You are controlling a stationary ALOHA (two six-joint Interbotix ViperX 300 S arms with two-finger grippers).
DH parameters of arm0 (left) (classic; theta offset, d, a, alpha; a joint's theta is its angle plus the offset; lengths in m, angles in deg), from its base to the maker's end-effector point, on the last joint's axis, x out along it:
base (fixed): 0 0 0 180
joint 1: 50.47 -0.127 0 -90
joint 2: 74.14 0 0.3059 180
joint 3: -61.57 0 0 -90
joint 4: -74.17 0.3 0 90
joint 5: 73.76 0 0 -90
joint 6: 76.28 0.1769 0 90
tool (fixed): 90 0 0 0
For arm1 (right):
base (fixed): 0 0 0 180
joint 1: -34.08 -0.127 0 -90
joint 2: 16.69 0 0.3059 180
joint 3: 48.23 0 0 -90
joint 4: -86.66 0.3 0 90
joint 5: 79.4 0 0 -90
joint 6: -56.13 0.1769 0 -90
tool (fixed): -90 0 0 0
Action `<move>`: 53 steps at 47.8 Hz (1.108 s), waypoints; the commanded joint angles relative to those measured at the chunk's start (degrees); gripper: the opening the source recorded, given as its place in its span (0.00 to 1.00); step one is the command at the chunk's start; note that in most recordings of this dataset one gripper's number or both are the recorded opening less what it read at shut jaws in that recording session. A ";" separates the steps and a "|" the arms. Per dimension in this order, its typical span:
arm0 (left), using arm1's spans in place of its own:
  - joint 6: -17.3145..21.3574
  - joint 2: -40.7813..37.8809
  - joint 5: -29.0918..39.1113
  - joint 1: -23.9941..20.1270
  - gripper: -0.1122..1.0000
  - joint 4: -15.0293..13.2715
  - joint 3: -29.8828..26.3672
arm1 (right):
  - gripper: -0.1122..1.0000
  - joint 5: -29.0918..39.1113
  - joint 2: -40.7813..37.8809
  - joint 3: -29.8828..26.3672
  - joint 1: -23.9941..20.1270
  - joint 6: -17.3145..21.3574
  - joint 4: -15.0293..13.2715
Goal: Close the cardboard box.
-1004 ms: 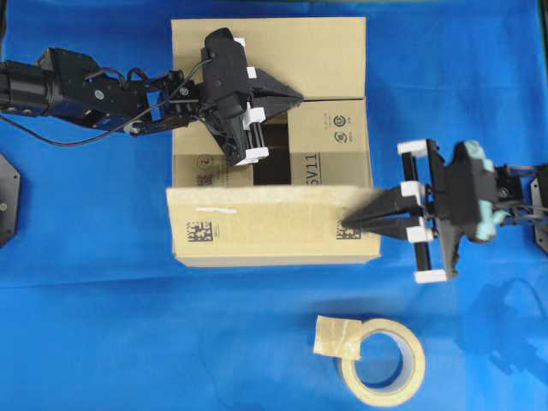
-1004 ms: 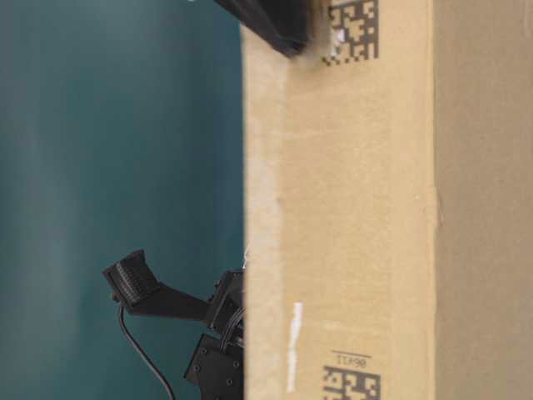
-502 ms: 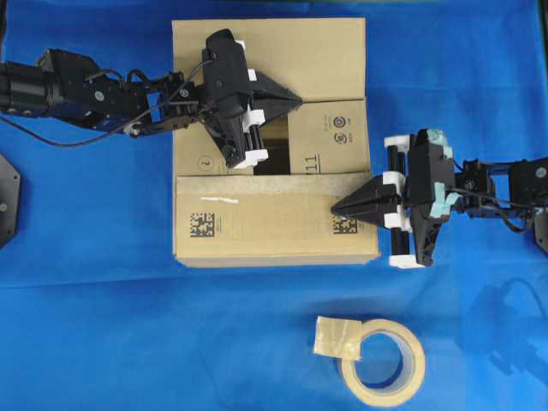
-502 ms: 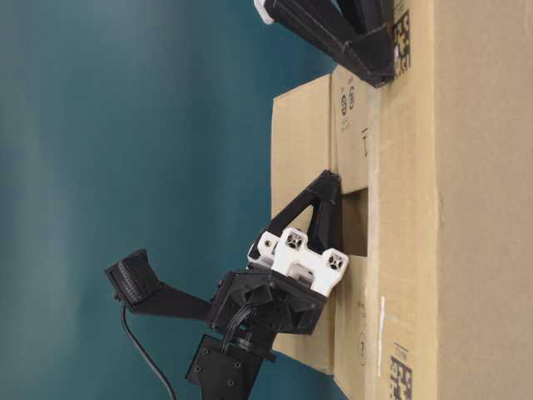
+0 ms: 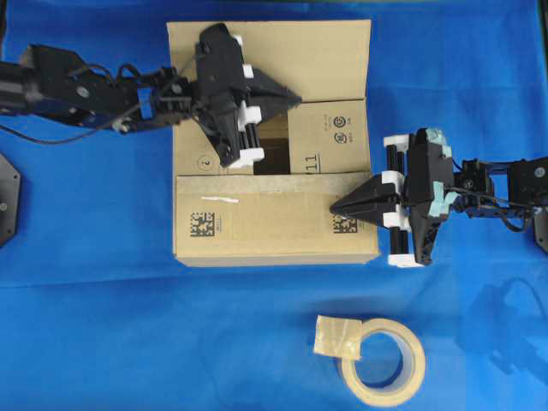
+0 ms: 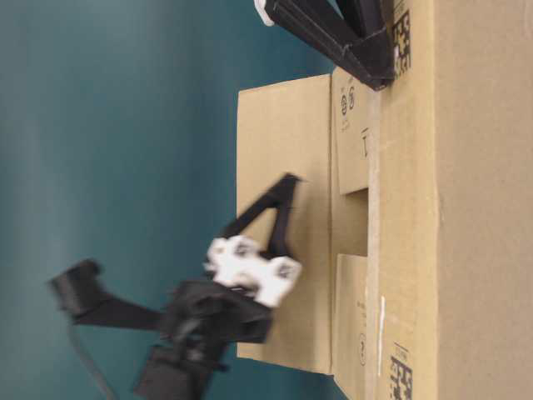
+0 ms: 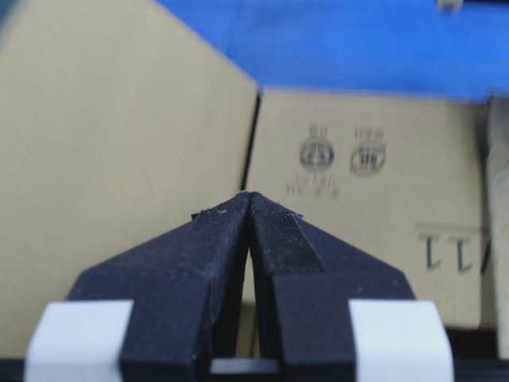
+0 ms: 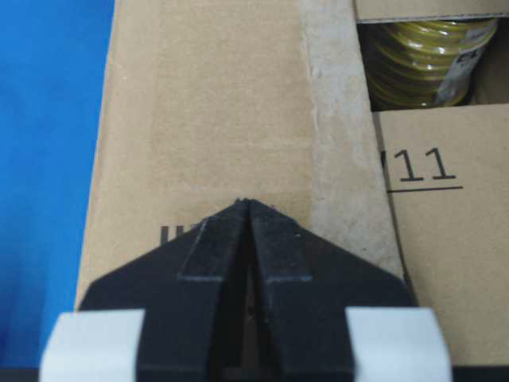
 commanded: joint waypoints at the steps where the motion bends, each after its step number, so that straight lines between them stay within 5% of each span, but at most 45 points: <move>1: 0.26 4.04 1.49 -0.09 0.10 0.00 -2.02 | 0.10 0.00 0.00 -0.53 0.26 -0.18 0.18; 11: 0.18 6.68 7.82 -3.52 0.10 0.00 -5.36 | 0.10 0.00 0.00 -0.62 0.26 -0.26 0.18; 22: 1.49 5.54 26.46 -8.35 0.10 0.09 -13.62 | 0.10 -0.35 0.00 -0.62 0.26 -0.35 0.18; 39: 4.39 -0.26 45.44 -13.36 0.10 0.00 -25.14 | 0.10 -1.32 0.00 -0.62 0.35 -0.88 0.09; 53: 4.04 -4.31 55.46 -13.71 0.10 0.09 -28.12 | 0.10 -1.41 0.00 -0.62 0.35 -0.88 0.00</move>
